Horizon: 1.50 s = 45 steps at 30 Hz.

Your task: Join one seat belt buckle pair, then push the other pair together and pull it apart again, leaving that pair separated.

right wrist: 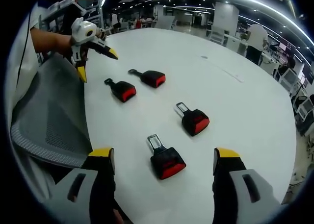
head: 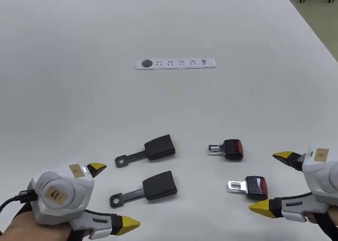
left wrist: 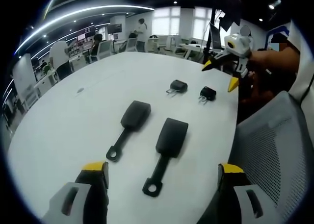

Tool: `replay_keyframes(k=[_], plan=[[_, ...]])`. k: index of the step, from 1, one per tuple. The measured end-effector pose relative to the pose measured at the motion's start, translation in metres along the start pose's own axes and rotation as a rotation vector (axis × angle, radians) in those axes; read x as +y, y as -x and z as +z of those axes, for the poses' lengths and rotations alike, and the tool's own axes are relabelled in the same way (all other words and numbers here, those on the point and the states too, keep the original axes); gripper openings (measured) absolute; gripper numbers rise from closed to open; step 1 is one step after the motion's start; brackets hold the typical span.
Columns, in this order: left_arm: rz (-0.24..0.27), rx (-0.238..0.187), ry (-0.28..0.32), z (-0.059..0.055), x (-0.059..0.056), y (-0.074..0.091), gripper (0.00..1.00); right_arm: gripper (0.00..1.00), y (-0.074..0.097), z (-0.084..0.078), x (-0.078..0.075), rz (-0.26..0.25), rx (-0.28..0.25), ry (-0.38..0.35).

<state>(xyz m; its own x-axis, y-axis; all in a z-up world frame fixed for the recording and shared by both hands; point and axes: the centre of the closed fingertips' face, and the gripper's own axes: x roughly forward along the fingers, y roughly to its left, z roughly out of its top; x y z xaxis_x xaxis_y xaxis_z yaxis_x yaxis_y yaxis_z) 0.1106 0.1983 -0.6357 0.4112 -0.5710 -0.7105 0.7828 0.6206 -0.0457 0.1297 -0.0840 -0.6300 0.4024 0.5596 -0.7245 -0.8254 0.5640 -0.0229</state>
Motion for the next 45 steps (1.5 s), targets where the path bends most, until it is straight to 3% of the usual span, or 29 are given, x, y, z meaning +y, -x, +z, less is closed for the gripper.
replay_keyframes(k=[7, 11, 19, 30, 41, 45], plan=[[-0.01, 0.007, -0.021, 0.006, -0.001, -0.008, 0.94, 0.79, -0.004, -0.004, 0.0, 0.016, 0.012, 0.032], [-0.013, 0.012, -0.042, 0.009, 0.0, -0.011, 0.9, 0.75, -0.005, -0.002, 0.0, 0.026, 0.012, 0.049], [-0.042, 0.024, -0.077, 0.019, -0.008, -0.021, 0.83, 0.67, -0.008, 0.0, 0.003, 0.057, 0.032, 0.098], [-0.061, 0.047, -0.098, 0.023, -0.008, -0.037, 0.7, 0.59, -0.016, 0.0, 0.006, 0.095, 0.064, 0.153], [-0.118, 0.08, -0.128, 0.023, -0.015, -0.056, 0.59, 0.49, -0.027, -0.004, 0.008, 0.139, 0.096, 0.199], [-0.118, 0.097, -0.132, 0.026, -0.014, -0.065, 0.57, 0.51, -0.03, -0.005, 0.004, 0.135, 0.108, 0.215]])
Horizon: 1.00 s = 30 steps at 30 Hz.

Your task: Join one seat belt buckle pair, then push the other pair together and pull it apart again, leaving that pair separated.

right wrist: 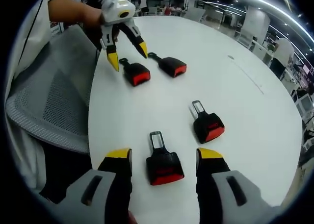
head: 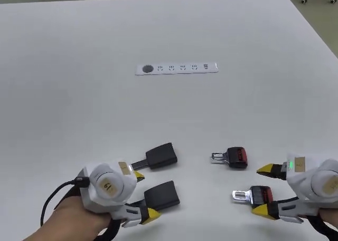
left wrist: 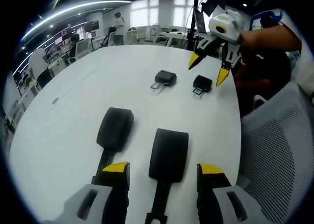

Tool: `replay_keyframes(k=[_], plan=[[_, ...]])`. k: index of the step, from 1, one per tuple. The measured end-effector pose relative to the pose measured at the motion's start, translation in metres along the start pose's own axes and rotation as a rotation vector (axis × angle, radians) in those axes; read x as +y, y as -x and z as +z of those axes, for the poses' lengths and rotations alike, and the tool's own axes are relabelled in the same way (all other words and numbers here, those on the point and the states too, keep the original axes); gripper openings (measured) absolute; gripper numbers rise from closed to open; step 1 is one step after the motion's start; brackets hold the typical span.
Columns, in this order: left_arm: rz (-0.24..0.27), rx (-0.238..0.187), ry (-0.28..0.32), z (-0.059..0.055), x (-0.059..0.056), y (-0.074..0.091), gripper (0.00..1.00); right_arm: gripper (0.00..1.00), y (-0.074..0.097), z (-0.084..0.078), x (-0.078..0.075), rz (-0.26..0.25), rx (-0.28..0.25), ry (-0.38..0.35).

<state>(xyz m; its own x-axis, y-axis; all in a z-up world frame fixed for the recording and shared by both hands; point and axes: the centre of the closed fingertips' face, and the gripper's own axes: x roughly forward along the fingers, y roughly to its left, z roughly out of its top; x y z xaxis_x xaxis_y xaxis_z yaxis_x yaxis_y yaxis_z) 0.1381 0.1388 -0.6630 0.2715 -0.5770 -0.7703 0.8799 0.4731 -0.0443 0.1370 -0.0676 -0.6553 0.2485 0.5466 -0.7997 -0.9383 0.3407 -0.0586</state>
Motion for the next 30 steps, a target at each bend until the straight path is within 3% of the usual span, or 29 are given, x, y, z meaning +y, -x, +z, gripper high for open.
replay_keyframes(k=[5, 12, 15, 24, 27, 28, 30], plan=[[-0.004, 0.006, -0.005, -0.002, 0.002, -0.009, 0.55, 0.44, -0.006, -0.008, 0.0, 0.028, 0.02, 0.006], [-0.042, 0.034, -0.043, -0.006, -0.004, -0.02, 0.48, 0.44, -0.008, -0.017, -0.002, 0.053, 0.048, 0.025], [-0.076, 0.019, -0.101, -0.003, -0.013, -0.023, 0.41, 0.42, -0.011, -0.026, -0.001, 0.078, 0.064, 0.027], [-0.098, 0.068, -0.167, -0.005, -0.009, -0.028, 0.41, 0.39, -0.014, -0.035, 0.0, 0.1, 0.087, 0.02], [-0.124, 0.098, -0.257, -0.011, -0.011, -0.03, 0.38, 0.37, -0.015, -0.035, 0.001, 0.106, 0.094, 0.031], [-0.132, 0.083, -0.257, -0.008, -0.012, -0.031, 0.38, 0.37, -0.015, -0.036, 0.001, 0.108, 0.094, 0.032], [-0.136, 0.093, -0.247, -0.008, -0.011, -0.032, 0.36, 0.39, -0.016, -0.036, 0.0, 0.101, 0.09, 0.031]])
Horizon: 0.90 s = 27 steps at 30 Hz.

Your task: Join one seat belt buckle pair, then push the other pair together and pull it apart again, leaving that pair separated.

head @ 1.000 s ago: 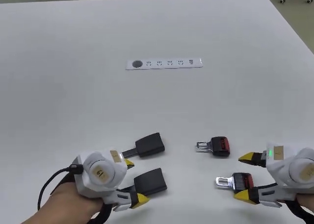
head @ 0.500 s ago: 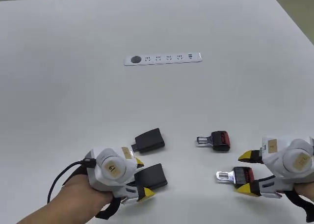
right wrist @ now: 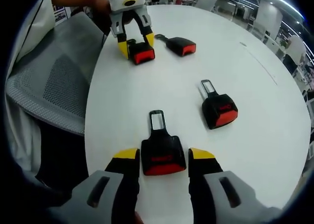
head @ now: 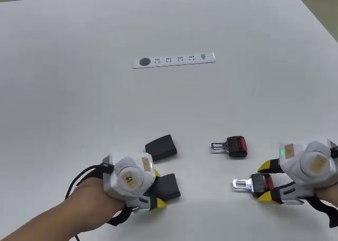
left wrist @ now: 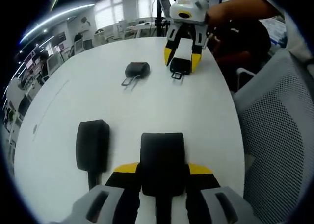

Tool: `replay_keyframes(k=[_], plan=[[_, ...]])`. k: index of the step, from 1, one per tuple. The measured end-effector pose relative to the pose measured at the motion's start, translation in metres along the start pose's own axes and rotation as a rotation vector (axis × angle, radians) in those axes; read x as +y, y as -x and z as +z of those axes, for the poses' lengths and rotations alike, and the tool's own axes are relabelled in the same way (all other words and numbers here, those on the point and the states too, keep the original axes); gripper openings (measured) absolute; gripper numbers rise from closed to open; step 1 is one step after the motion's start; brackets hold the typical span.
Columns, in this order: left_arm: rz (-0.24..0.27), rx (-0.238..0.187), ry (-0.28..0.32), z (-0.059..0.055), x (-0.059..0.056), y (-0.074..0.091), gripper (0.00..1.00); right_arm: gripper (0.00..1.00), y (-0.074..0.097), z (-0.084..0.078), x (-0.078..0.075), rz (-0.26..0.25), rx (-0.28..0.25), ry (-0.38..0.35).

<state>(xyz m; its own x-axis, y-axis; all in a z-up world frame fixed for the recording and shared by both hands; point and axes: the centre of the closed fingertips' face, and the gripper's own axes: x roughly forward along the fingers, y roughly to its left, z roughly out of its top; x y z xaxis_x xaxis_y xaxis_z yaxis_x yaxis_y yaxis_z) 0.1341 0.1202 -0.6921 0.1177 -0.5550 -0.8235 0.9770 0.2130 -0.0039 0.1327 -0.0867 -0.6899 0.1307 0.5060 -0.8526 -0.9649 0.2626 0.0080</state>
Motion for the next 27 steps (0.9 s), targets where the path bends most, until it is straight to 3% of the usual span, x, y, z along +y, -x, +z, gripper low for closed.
replay_keyframes(k=[7, 12, 13, 27], plan=[[-0.031, 0.012, -0.034, -0.0007, -0.0018, -0.0016, 0.35, 0.36, -0.0035, -0.0032, 0.0017, 0.029, 0.001, 0.005], [-0.062, 0.021, -0.073, -0.0007, -0.0042, -0.002, 0.35, 0.35, -0.0038, -0.0062, 0.0018, 0.048, 0.02, 0.112], [-0.066, 0.026, -0.078, -0.0018, -0.004, -0.0022, 0.35, 0.35, -0.0038, -0.0065, 0.0015, 0.047, 0.019, 0.084], [-0.072, 0.039, -0.093, -0.0003, -0.005, -0.0019, 0.35, 0.35, -0.0036, -0.0055, 0.0022, 0.046, 0.031, 0.096]])
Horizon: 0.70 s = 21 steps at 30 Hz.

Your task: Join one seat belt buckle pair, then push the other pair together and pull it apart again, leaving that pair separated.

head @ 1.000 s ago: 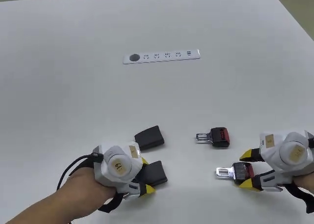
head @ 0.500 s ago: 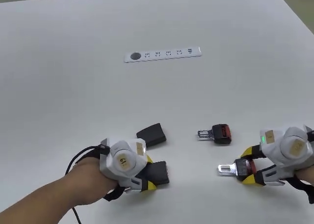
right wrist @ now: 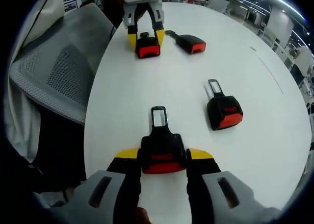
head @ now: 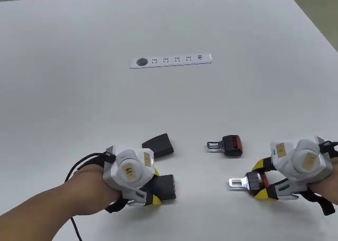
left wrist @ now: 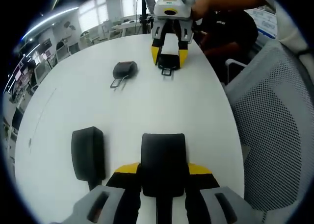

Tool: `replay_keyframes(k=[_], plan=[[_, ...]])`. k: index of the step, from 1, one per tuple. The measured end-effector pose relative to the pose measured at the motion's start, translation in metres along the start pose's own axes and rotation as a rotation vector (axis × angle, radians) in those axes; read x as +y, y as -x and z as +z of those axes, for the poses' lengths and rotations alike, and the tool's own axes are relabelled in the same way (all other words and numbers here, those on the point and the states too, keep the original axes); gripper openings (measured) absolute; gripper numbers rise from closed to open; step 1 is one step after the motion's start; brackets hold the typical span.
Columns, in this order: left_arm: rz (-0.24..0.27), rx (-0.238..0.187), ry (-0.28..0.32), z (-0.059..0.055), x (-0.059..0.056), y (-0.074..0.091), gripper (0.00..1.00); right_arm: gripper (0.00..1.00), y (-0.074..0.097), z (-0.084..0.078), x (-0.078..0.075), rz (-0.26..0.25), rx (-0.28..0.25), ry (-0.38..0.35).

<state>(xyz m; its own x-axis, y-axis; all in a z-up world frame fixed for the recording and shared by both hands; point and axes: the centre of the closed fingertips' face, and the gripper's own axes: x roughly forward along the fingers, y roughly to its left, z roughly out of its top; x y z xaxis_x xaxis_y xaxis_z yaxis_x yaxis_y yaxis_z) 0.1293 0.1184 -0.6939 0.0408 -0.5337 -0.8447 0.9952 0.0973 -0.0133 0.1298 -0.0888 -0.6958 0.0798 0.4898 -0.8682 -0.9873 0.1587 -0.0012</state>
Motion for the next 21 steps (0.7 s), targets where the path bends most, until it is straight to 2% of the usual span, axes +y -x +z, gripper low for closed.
replay_keyframes(k=[10, 21], plan=[[-0.007, 0.007, -0.011, 0.0, 0.0, -0.001, 0.35, 0.35, -0.003, 0.002, 0.001, 0.0, 0.003, -0.004], [-0.013, 0.016, -0.016, 0.0, 0.0, -0.002, 0.35, 0.35, -0.02, 0.031, 0.008, 0.022, -0.021, 0.026]])
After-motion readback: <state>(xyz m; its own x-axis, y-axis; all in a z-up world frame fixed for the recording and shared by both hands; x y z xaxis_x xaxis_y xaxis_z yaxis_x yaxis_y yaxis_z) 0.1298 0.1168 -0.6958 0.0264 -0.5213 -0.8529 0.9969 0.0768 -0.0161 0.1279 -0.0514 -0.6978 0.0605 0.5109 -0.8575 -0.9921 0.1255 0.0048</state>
